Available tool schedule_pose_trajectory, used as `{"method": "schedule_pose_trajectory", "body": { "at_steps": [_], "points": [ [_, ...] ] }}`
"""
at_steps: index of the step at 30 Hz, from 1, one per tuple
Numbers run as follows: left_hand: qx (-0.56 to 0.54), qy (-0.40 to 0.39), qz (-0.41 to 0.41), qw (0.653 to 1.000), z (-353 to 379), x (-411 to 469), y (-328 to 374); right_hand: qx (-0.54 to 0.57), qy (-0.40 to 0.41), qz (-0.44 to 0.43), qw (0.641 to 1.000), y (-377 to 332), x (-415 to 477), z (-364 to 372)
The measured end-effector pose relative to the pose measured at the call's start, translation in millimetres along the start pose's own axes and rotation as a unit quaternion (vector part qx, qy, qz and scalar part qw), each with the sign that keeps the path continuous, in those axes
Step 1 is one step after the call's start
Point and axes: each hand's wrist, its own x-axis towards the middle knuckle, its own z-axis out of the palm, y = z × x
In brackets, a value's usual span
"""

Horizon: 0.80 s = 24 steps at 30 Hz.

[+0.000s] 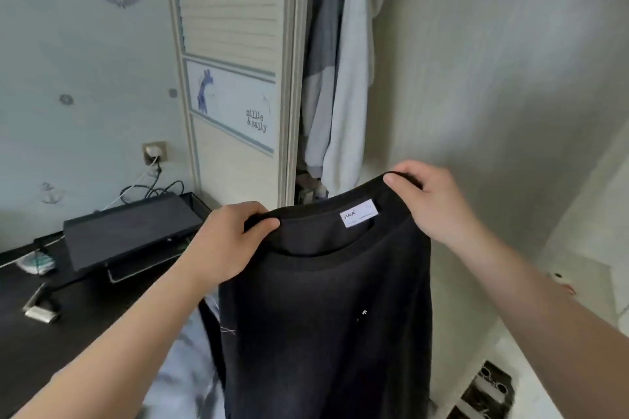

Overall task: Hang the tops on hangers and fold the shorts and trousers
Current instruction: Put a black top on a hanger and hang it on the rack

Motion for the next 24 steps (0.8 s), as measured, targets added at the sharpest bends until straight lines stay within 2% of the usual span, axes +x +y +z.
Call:
{"method": "schedule_pose_trajectory", "body": {
  "at_steps": [5, 11, 15, 20, 24],
  "points": [
    [-0.060, 0.075, 0.111, 0.989, -23.4, 112.5, 22.8, -0.062, 0.033, -0.012, 0.997, -32.1, 78.2, -36.2],
    [-0.075, 0.115, 0.206, 0.969, -59.4, 234.1, 58.4, -0.187, 0.002, 0.012, 0.982, -74.7, 157.4, -84.9],
    [-0.083, 0.138, 0.251, 0.955, -76.8, 299.3, 94.6, -0.240, 0.045, 0.002, 0.970, -100.0, 206.5, -116.4],
    [-0.103, 0.148, 0.283, 0.942, -89.8, 367.1, 151.1, -0.345, 0.125, 0.012, 0.930, -119.9, 259.6, -154.4],
    [-0.127, 0.145, 0.287, 0.938, -90.1, 407.9, 196.9, -0.448, 0.182, 0.031, 0.874, -128.6, 296.8, -182.1]
  ]
}}
